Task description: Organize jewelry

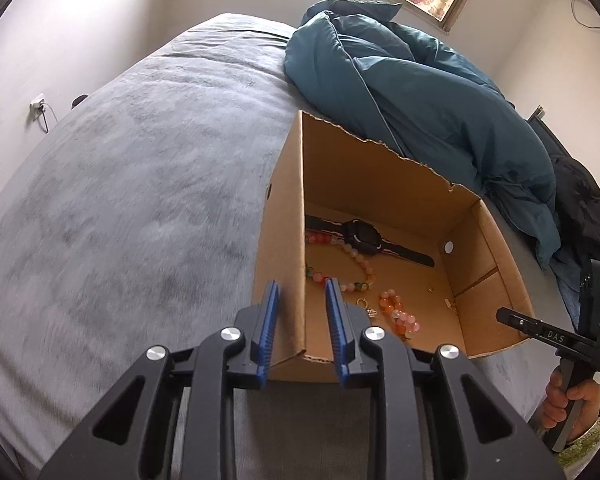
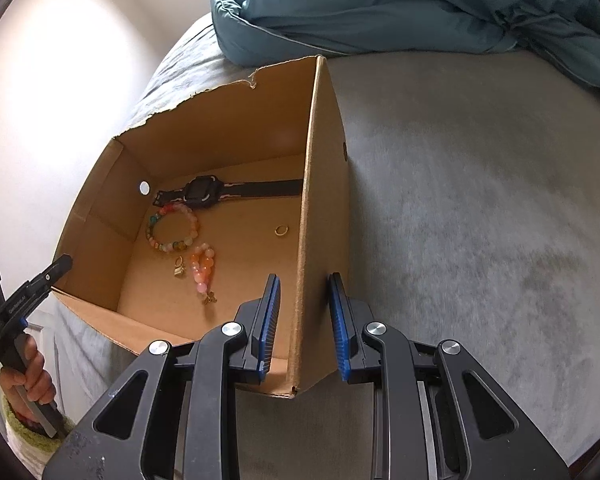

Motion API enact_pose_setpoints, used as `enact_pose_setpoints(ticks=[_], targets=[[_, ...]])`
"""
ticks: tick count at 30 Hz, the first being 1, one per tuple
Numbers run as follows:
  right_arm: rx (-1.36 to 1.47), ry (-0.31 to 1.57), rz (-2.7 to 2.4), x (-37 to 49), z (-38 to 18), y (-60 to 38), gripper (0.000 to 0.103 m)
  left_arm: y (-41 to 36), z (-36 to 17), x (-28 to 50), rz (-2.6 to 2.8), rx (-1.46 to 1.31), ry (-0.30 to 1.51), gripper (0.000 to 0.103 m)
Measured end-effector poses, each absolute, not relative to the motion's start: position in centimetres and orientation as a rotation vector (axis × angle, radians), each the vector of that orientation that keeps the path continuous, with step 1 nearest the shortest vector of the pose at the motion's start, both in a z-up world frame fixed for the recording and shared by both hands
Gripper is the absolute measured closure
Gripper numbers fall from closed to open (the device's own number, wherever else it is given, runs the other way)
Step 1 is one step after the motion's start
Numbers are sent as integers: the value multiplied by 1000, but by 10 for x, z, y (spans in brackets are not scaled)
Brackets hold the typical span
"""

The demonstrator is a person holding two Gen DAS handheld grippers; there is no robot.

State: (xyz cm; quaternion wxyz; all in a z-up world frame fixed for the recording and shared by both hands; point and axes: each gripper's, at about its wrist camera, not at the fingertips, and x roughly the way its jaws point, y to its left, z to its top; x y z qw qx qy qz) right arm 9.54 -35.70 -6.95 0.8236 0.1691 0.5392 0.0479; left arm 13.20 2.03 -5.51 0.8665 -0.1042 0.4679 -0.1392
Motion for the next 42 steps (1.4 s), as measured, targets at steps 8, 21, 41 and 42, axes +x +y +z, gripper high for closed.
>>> enact_pose_setpoints(ticks=[8, 21, 41, 42], targets=[[365, 1119, 107, 65, -66, -351, 80, 28, -51, 85, -279, -226, 959, 81], [325, 1116, 83, 29, -61, -341, 80, 36, -47, 40, -276, -199, 938, 81], [178, 611, -45, -83, 30, -317, 27, 42, 24, -69, -173, -7, 521, 23], [141, 569, -49, -94, 37, -307, 25, 40, 28, -76, -177, 5, 504, 21]])
